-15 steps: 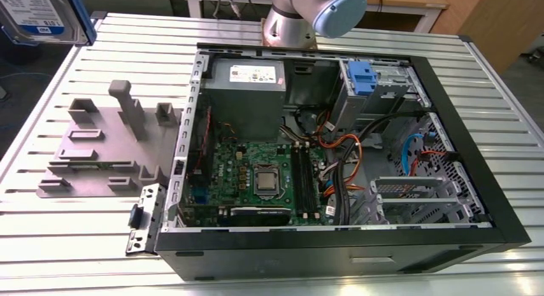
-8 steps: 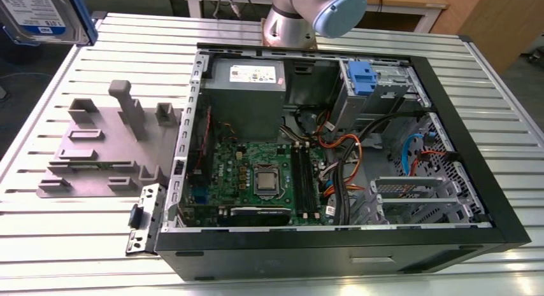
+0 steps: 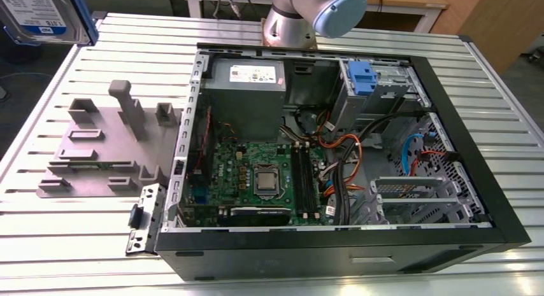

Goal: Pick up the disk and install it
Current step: 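Pick up the disk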

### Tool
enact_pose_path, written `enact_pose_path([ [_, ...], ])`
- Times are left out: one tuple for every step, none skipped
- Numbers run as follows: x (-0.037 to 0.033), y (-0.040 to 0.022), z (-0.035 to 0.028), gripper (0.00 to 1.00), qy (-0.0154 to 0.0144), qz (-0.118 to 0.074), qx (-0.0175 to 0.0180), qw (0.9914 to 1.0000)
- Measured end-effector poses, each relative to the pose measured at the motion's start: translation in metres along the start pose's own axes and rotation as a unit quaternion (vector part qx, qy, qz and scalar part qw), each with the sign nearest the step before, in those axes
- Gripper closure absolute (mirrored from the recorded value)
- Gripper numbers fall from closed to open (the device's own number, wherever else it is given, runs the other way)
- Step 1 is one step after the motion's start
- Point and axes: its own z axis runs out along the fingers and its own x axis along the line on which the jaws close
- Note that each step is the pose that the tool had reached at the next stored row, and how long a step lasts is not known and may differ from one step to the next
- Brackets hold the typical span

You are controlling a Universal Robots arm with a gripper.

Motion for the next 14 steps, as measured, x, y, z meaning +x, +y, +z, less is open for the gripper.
enact_pose_path([
  [0.0,-0.0001,0.0,0.64,0.0,0.0,0.0,1.0],
  [0.0,-0.0002,0.0,0.64,0.0,0.0,0.0,1.0],
  [0.0,-0.0008,0.0,0.64,0.0,0.0,0.0,1.0],
  [0.0,-0.0014,0.0,0.64,0.0,0.0,0.0,1.0],
  [0.0,-0.0019,0.0,0.64,0.0,0.0,0.0,1.0],
  [0.0,-0.0023,0.0,0.64,0.0,0.0,0.0,1.0],
  [0.0,-0.0026,0.0,0.64,0.0,0.0,0.0,1.0],
  [0.0,-0.003,0.0001,0.64,0.0,0.0,0.0,1.0],
  [0.0001,-0.0035,0.0001,0.64,0.0,0.0,0.0,1.0],
  [0.0001,-0.0042,0.0001,0.64,0.0,0.0,0.0,1.0],
  [0.0,-0.0049,0.0001,0.64,0.0,0.0,0.0,1.0],
  [0.0,-0.0055,0.0002,0.64,0.0,0.0,0.0,1.0],
  [0.0,-0.0061,0.0002,0.64,0.0,0.0,0.0,1.0],
  [0.0,-0.0067,0.0002,0.64,0.0,0.0,0.0,1.0],
])
